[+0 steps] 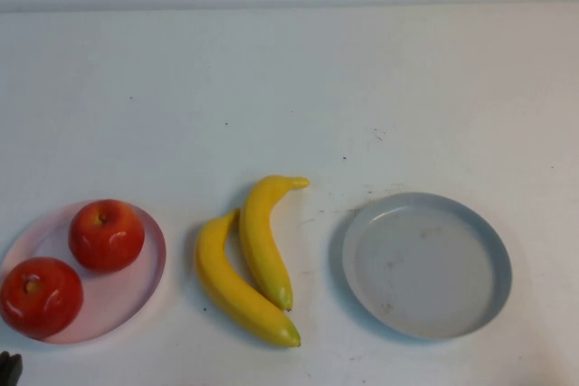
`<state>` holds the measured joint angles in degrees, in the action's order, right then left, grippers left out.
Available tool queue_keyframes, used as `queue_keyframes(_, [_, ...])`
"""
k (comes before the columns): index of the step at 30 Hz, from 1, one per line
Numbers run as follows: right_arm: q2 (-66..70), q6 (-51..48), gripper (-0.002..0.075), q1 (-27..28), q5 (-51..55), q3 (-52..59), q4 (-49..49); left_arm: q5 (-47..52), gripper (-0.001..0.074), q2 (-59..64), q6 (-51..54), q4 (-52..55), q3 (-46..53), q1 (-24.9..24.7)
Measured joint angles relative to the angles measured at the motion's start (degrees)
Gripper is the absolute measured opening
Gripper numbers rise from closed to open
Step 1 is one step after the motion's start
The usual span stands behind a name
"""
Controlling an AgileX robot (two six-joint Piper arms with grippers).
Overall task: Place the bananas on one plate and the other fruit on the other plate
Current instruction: Put another type of fruit in the right plate
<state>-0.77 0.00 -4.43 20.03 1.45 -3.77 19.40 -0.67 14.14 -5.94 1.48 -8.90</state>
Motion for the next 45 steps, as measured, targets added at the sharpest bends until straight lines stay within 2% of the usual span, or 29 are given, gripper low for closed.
queue_keyframes(2, [0.0, 0.0, -0.0017, 0.0, 0.0, 0.0, 0.0, 2.2, 0.0002, 0.0, 0.0, 0.1, 0.0, 0.0])
queue_keyframes(35, [0.0, 0.0, -0.0017, 0.0, -0.7, 0.0, -0.2, 2.3, 0.0002, 0.0, 0.0, 0.2, 0.0, 0.0])
queue_keyframes(37, [0.0, 0.0, -0.0017, 0.0, -2.9, 0.0, -2.8, 2.3, 0.0002, 0.0, 0.0, 0.2, 0.0, 0.0])
queue_keyframes(45, [0.0, 0.0, -0.0017, 0.0, -16.4, 0.0, -24.9, 2.3, 0.0002, 0.0, 0.0, 0.2, 0.0, 0.0])
